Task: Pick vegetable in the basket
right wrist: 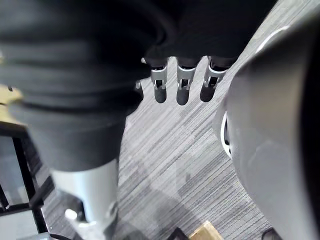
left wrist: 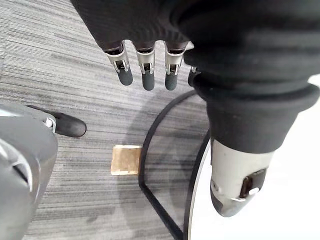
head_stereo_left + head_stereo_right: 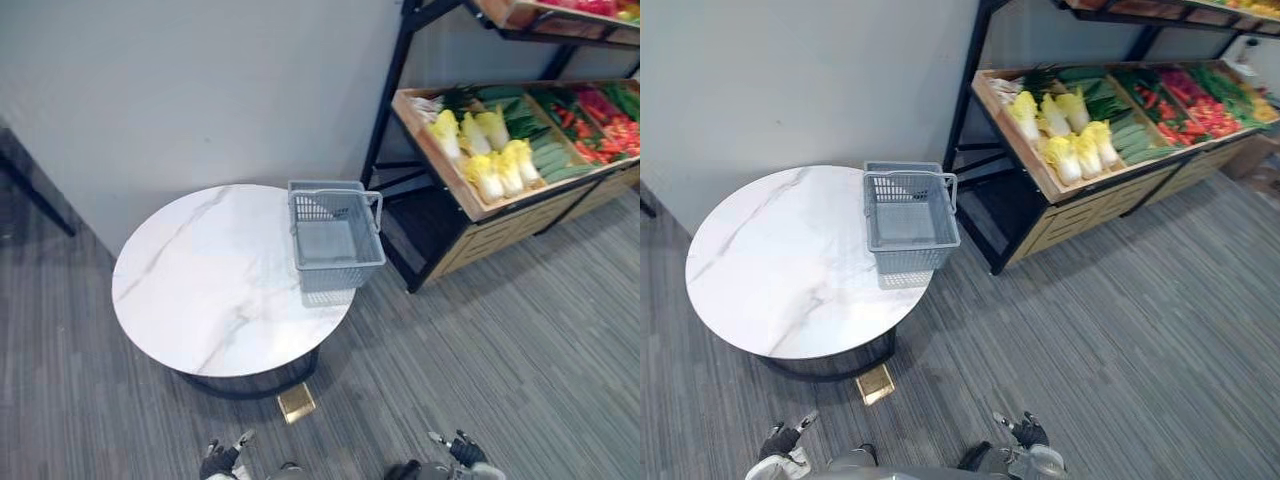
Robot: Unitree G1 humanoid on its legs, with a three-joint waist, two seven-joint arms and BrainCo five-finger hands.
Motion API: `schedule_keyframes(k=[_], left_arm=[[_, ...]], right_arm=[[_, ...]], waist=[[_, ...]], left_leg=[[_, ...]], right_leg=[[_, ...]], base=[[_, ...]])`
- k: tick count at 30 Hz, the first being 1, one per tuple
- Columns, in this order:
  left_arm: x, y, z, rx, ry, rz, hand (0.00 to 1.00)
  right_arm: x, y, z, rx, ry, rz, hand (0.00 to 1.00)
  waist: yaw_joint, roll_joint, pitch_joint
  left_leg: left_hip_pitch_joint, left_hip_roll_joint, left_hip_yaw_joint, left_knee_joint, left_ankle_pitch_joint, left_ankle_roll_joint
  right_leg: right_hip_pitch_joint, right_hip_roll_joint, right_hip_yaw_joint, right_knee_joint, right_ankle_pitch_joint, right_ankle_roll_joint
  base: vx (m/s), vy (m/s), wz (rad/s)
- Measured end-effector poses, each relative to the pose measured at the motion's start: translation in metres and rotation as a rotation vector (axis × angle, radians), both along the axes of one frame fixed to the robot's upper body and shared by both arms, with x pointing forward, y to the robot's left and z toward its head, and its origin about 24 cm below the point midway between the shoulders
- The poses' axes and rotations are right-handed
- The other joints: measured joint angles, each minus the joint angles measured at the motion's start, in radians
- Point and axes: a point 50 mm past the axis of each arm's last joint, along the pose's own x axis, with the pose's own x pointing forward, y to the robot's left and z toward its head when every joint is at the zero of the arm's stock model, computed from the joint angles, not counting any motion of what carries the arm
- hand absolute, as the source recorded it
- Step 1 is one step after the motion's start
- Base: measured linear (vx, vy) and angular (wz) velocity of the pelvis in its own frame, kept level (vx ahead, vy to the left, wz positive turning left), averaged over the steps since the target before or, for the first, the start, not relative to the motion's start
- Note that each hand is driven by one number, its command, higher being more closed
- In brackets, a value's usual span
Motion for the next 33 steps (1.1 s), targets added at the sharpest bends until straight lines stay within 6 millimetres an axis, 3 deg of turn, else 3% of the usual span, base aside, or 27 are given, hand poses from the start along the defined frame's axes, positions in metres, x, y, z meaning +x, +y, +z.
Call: schedule_keyframes(k=[3, 5, 6, 9, 11, 14, 16, 18, 19, 20, 21, 24, 25, 27, 31, 33], left_arm=[[-0.001, 0.0, 0.0, -0.001, 0.004, 0.001, 0.0], [-0.011, 0.004, -0.003, 0.004, 0.042, 0.016, 0.0], [-0.018, -0.004, -0.008, -0.027, 0.067, 0.047, 0.0], [-0.029, -0.025, -0.015, -0.095, 0.084, 0.103, 0.0], [-0.036, -0.022, -0.016, -0.092, 0.1, 0.119, 0.0], [-0.032, -0.02, -0.014, -0.081, 0.085, 0.116, 0.0], [-0.03, -0.019, -0.013, -0.074, 0.075, 0.107, 0.0], [-0.03, -0.019, -0.013, -0.07, 0.079, 0.096, 0.0], [-0.03, -0.019, -0.013, -0.069, 0.081, 0.094, 0.0], [-0.03, -0.022, -0.014, -0.073, 0.086, 0.088, 0.0], [-0.029, -0.022, -0.014, -0.073, 0.085, 0.087, 0.0], [-0.026, -0.006, -0.009, -0.022, 0.084, 0.066, 0.0], [-0.028, -0.005, -0.01, -0.022, 0.092, 0.068, 0.0], [-0.029, -0.007, -0.01, -0.018, 0.1, 0.055, 0.0], [-0.026, -0.015, -0.012, -0.023, 0.107, -0.003, 0.0], [-0.025, -0.016, -0.012, -0.013, 0.114, -0.037, 0.0]], right_arm=[[0.0, -0.003, 0.0, -0.007, -0.001, -0.004, 0.0], [-0.006, 0.0, -0.002, 0.002, 0.013, -0.01, 0.0], [-0.01, -0.005, -0.002, -0.004, 0.027, -0.016, 0.0], [0.002, -0.027, 0.005, -0.053, -0.012, -0.041, 0.0], [0.004, -0.025, 0.004, -0.046, -0.01, -0.032, 0.0], [0.003, -0.023, 0.004, -0.044, 0.0, -0.023, 0.0], [0.001, -0.022, 0.003, -0.053, 0.013, -0.026, 0.0], [0.007, -0.023, 0.005, -0.06, -0.003, -0.029, 0.0], [0.01, -0.024, 0.006, -0.063, -0.011, -0.031, 0.0], [0.014, -0.028, 0.008, -0.069, -0.025, -0.047, 0.0], [0.015, -0.028, 0.008, -0.07, -0.03, -0.05, 0.0], [0.02, -0.006, 0.007, -0.011, -0.053, -0.055, 0.0], [0.021, -0.004, 0.007, -0.006, -0.056, -0.055, 0.0], [0.021, -0.004, 0.007, -0.005, -0.06, -0.055, 0.0], [0.032, -0.018, 0.015, -0.057, -0.109, -0.024, 0.0], [0.042, -0.025, 0.022, -0.096, -0.154, 0.021, 0.0]], waist=[[-0.007, 0.003, 0.002], [-0.017, -0.027, 0.008], [-0.008, -0.008, 0.003], [-0.019, 0.054, 0.002], [-0.015, 0.05, 0.002], [-0.02, 0.042, 0.008], [-0.014, 0.026, 0.017], [-0.017, 0.028, 0.017], [-0.019, 0.027, 0.018], [-0.022, 0.04, 0.016], [-0.024, 0.045, 0.01], [-0.022, -0.018, 0.02], [-0.023, -0.021, 0.019], [-0.022, -0.015, 0.021], [-0.039, 0.034, 0.014], [-0.047, 0.043, 0.011]], left_leg=[[0.002, 0.013, -0.072, -0.013, -0.009, -0.051], [0.048, 0.018, -0.131, -0.046, -0.017, -0.117], [0.088, 0.06, -0.164, -0.075, -0.018, -0.159], [0.087, 0.136, -0.091, -0.102, 0.051, -0.199], [0.056, 0.162, -0.094, -0.035, 0.082, -0.214], [-0.069, 0.173, -0.086, 0.157, 0.124, -0.198], [-0.127, 0.19, -0.016, 0.256, 0.141, -0.202], [-0.129, 0.166, 0.104, 0.174, 0.071, -0.199], [-0.129, 0.146, 0.123, 0.112, 0.077, -0.188], [-0.123, 0.109, 0.146, -0.022, 0.18, -0.127], [-0.107, 0.1, 0.167, -0.046, 0.173, -0.12], [-0.106, 0.049, 0.159, -0.109, 0.177, -0.119], [-0.102, 0.048, 0.159, -0.108, 0.176, -0.119], [-0.076, 0.051, 0.163, -0.109, 0.176, -0.119], [-0.051, 0.054, 0.181, -0.13, 0.177, -0.122], [-0.052, 0.052, 0.184, -0.144, 0.177, -0.122]], right_leg=[[-0.027, 0.019, 0.07, -0.14, 0.059, 0.015], [0.002, 0.021, 0.122, -0.134, 0.139, 0.0], [0.026, 0.05, 0.096, -0.073, 0.108, -0.034], [0.037, 0.105, 0.039, -0.032, -0.003, -0.064], [0.048, 0.116, 0.017, -0.008, -0.045, -0.081], [0.095, 0.103, -0.041, -0.029, -0.071, -0.082], [0.132, 0.089, -0.062, -0.058, -0.071, -0.082], [0.144, 0.058, -0.072, -0.059, -0.07, -0.081], [0.143, 0.05, -0.077, -0.055, -0.068, -0.078], [0.143, 0.049, -0.087, -0.054, -0.061, -0.066], [0.143, 0.045, -0.089, -0.059, -0.06, -0.062], [0.144, 0.029, -0.095, -0.108, -0.038, -0.026], [0.147, 0.028, -0.092, -0.105, -0.036, -0.026], [0.164, 0.027, -0.076, -0.093, -0.035, -0.028], [0.166, 0.031, -0.069, -0.093, -0.034, -0.028], [0.157, 0.03, -0.069, -0.093, -0.034, -0.028]], base=[[0.35, -0.26, 0.76], [0.4, -0.496, 1.03], [0.41, -0.542, 0.81], [0.31, -0.306, 0.57], [0.27, -0.272, 0.3], [0.18, -0.169, 0.53], [0.19, -0.013, 0.45], [0.13, 0.159, 0.29], [0.1, 0.24, 0.27], [0.07, 0.216, 0.18], [0.11, 0.234, 0.29], [0.13, 0.162, 0.2], [0.12, 0.051, -0.01], [0.08, 0.006, -0.05], [0.04, -0.018, -0.16], [0.03, -0.009, -0.09]])
